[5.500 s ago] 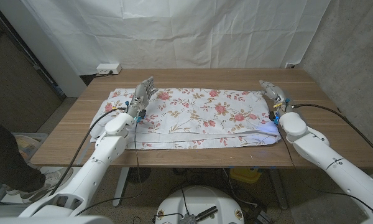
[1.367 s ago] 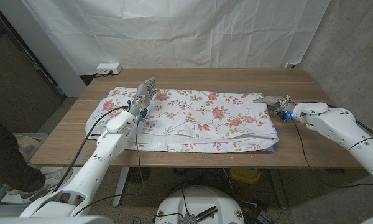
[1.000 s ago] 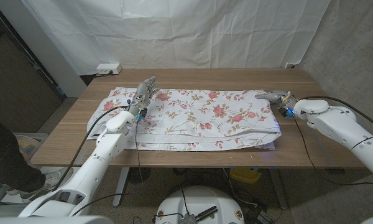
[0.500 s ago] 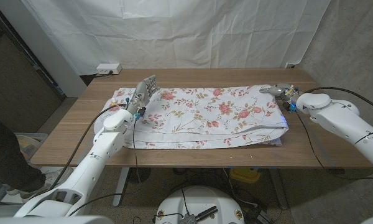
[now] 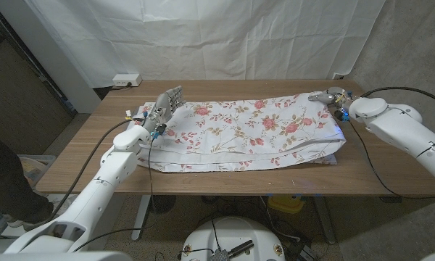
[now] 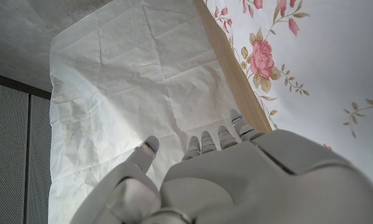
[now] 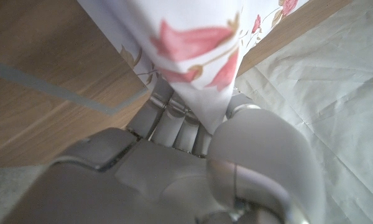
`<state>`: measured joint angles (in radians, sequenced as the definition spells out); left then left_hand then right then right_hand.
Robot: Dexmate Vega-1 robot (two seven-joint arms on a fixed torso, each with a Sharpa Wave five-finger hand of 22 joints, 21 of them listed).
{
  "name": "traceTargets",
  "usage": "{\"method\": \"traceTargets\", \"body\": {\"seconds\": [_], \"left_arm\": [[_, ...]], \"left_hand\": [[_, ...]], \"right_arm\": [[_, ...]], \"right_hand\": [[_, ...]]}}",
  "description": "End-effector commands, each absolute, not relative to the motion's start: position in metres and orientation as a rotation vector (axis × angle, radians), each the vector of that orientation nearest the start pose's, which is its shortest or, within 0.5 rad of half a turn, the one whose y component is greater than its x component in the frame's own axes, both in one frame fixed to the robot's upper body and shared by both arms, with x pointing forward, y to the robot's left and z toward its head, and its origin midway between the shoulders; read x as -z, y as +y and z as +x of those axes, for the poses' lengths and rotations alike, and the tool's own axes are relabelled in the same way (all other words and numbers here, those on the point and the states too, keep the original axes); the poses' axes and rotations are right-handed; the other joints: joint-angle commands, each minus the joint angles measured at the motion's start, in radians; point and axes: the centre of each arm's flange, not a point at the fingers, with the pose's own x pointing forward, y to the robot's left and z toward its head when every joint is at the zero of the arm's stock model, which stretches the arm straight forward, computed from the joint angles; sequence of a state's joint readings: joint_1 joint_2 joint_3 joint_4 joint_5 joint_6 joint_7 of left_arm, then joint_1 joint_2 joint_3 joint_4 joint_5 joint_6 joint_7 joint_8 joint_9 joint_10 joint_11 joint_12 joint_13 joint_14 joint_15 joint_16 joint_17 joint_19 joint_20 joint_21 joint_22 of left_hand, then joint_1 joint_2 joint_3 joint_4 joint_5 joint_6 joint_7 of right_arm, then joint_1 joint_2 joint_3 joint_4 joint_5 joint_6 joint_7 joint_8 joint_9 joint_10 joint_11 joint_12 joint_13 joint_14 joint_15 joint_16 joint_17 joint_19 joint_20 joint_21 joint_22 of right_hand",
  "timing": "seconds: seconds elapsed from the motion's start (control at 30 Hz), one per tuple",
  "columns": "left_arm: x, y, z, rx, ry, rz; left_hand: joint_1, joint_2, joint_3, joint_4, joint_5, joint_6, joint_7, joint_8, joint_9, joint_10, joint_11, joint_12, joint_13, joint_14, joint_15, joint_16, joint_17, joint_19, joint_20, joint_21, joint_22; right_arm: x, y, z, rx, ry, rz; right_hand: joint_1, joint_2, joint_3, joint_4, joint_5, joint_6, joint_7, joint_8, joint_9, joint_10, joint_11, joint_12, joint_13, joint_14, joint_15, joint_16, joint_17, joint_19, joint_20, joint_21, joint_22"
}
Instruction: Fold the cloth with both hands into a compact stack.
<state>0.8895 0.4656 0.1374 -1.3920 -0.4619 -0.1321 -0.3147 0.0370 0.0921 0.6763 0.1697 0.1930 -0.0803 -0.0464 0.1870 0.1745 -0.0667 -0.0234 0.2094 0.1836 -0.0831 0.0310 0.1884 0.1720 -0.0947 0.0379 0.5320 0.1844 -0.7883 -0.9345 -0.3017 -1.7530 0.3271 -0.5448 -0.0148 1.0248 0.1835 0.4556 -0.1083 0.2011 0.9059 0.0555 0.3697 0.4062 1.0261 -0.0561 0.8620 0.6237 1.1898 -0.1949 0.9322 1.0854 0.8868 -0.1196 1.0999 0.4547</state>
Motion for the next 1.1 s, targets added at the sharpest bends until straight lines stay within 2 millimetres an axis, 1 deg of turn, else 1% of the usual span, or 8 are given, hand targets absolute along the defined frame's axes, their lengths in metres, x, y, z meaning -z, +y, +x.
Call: {"method": "traceTargets", "body": {"seconds": [0.03,0.17,0.3,0.43,0.57,0.63,0.77,1.1], "left_arm": [[0.005,0.329,0.619,0.337,-0.533,0.189],[0.009,0.341,0.609,0.289,-0.5,0.205],[0.009,0.357,0.597,0.189,-0.493,0.262],[0.008,0.375,0.584,0.064,-0.477,0.376],[0.008,0.389,0.576,-0.024,-0.419,0.534],[0.009,0.394,0.574,-0.057,-0.386,0.608],[0.012,0.401,0.573,-0.111,-0.328,0.734],[0.02,0.41,0.578,-0.196,-0.25,0.928]], "left_hand": [[0.003,0.068,0.003,-0.005,0.004,-0.005,0.008,-0.001,0.006,0.0,0.001,0.0,0.005,0.005,-0.001,-0.001,0.003,0.005,-0.003,-0.003,0.001],[0.003,0.068,0.003,-0.005,0.004,-0.007,0.008,-0.002,0.006,-0.006,0.005,-0.003,0.005,0.002,0.002,-0.002,0.004,0.003,0.0,-0.005,0.001],[0.002,0.068,0.002,-0.004,0.004,-0.007,0.011,-0.002,0.006,-0.012,0.008,-0.005,0.006,-0.005,0.005,-0.005,0.004,-0.006,0.003,-0.009,0.001],[0.002,0.068,0.002,-0.004,0.004,-0.003,0.011,0.0,0.006,-0.015,0.007,-0.006,0.006,-0.007,0.006,-0.005,0.004,-0.016,0.007,-0.014,0.001],[0.002,0.068,0.003,-0.004,0.003,0.027,0.008,0.01,0.006,-0.01,0.006,-0.003,0.006,-0.003,0.006,-0.003,0.004,-0.017,0.007,-0.016,0.002],[0.002,0.067,0.003,-0.005,0.003,0.031,0.007,0.011,0.006,-0.008,0.006,-0.003,0.006,-0.001,0.004,-0.002,0.004,-0.018,0.008,-0.017,0.002],[0.0,0.065,0.002,-0.004,0.002,0.078,0.012,0.023,0.006,0.005,0.002,0.002,0.006,0.013,-0.001,0.002,0.005,-0.021,0.007,-0.022,0.002],[-0.003,0.064,0.001,-0.001,0.001,0.145,0.028,0.034,0.006,0.041,0.0,0.012,0.005,0.039,-0.012,0.008,0.006,-0.032,-0.003,-0.031,0.003]], "right_arm": [[-0.095,-0.37,0.595,0.151,-0.218,-0.796],[-0.1,-0.363,0.594,0.168,-0.223,-0.819],[-0.102,-0.362,0.596,0.17,-0.225,-0.822],[-0.104,-0.36,0.596,0.167,-0.235,-0.831],[-0.105,-0.361,0.594,0.179,-0.233,-0.826],[-0.105,-0.363,0.593,0.178,-0.235,-0.82],[-0.104,-0.366,0.589,0.187,-0.233,-0.818],[-0.099,-0.372,0.577,0.22,-0.217,-0.815]], "right_hand": [[0.014,0.003,0.002,0.008,0.003,0.01,-0.002,0.0,0.002,0.009,-0.011,0.004,0.001,-0.022,-0.021,0.007,0.015,-0.008,-0.053,0.015,0.002],[0.015,0.002,0.001,0.012,0.003,0.01,-0.003,-0.002,0.004,0.007,-0.01,0.006,0.004,-0.023,-0.021,0.008,0.027,-0.012,-0.053,0.023,0.0],[0.016,0.002,0.001,0.015,0.003,0.011,-0.001,-0.003,0.004,0.009,-0.01,0.005,0.002,-0.024,-0.021,0.009,0.038,-0.012,-0.053,0.031,-0.001],[0.017,0.001,0.0,0.017,0.003,0.013,-0.002,-0.004,0.004,0.009,-0.011,0.005,0.001,-0.025,-0.021,0.009,0.046,-0.013,-0.054,0.037,-0.002],[0.019,0.001,0.0,0.019,0.003,0.013,0.0,-0.005,0.005,0.008,-0.011,0.007,0.004,-0.026,-0.021,0.009,0.056,-0.016,-0.052,0.045,-0.004],[0.02,0.0,0.0,0.021,0.003,0.014,0.0,-0.005,0.005,0.009,-0.01,0.007,0.003,-0.027,-0.021,0.009,0.061,-0.016,-0.052,0.049,-0.005],[0.02,0.0,-0.001,0.024,0.002,0.014,-0.001,-0.007,0.005,0.008,-0.009,0.006,0.001,-0.028,-0.02,0.009,0.071,-0.02,-0.053,0.057,-0.007],[0.022,-0.001,-0.002,0.03,0.002,0.016,-0.002,-0.01,0.006,0.01,-0.007,0.006,-0.002,-0.029,-0.02,0.008,0.09,-0.025,-0.053,0.075,-0.011]]}}
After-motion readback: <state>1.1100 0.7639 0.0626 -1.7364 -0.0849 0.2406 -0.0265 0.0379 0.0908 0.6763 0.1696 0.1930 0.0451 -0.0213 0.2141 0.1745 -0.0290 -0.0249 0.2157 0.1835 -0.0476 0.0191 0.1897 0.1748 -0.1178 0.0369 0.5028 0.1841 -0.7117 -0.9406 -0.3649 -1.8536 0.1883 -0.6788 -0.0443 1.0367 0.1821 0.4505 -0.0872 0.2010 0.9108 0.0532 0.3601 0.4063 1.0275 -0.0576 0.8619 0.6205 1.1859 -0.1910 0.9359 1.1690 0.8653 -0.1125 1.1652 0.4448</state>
